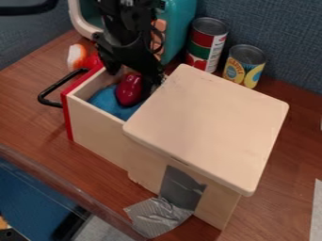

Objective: Take the thing out of the drawer and put it on the left side of the table

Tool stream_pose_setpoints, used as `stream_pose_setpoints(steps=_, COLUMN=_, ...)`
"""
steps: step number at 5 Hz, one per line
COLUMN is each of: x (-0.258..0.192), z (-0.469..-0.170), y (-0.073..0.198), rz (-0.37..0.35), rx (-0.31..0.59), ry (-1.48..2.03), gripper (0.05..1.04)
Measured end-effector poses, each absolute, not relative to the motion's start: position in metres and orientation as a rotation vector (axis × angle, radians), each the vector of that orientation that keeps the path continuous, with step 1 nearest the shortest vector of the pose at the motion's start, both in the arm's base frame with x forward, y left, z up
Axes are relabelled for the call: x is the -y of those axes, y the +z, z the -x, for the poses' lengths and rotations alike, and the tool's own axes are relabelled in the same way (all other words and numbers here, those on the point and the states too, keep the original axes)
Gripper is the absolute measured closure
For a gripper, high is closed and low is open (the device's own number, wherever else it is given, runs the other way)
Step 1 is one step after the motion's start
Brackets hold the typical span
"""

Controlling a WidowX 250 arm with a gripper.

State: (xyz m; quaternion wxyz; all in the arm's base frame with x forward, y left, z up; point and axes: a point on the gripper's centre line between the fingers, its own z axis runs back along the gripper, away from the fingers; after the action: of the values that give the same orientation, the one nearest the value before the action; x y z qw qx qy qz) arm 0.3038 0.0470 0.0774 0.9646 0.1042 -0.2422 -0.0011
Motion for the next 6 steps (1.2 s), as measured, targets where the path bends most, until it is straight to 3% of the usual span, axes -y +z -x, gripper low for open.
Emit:
stream_pose_setpoints(steps=1, x=-0.05, z=-0.3, y=0.061, rz=-0.269, rx=0.435, ry=-0.068, gripper=0.087)
stream_pose_setpoints(steps=2, x=-0.049, z=-0.298, y=0.049, rz=-0.274, rx=0.397, ry=-0.116, gripper=0.113)
stream_pose_setpoints(steps=3, x=-0.044, z=-0.295, y=0.044, rz=-0.243, rx=0.395, ry=-0.139, gripper=0.357)
stream_pose_setpoints(steps=4, x=-0.043, z=-0.293, y=0.046, rz=-0.232, rx=0.411, ry=-0.143, gripper=0.375)
stream_pose_setpoints(steps=5, x=-0.041, z=-0.29, y=0.06, rz=-0.206, rx=0.453, ry=-0.133, gripper=0.375)
stream_pose_setpoints(steps=6, x=-0.036, z=-0.292, y=0.098, rz=-0.154, rx=0.592, ry=-0.104, gripper=0.375)
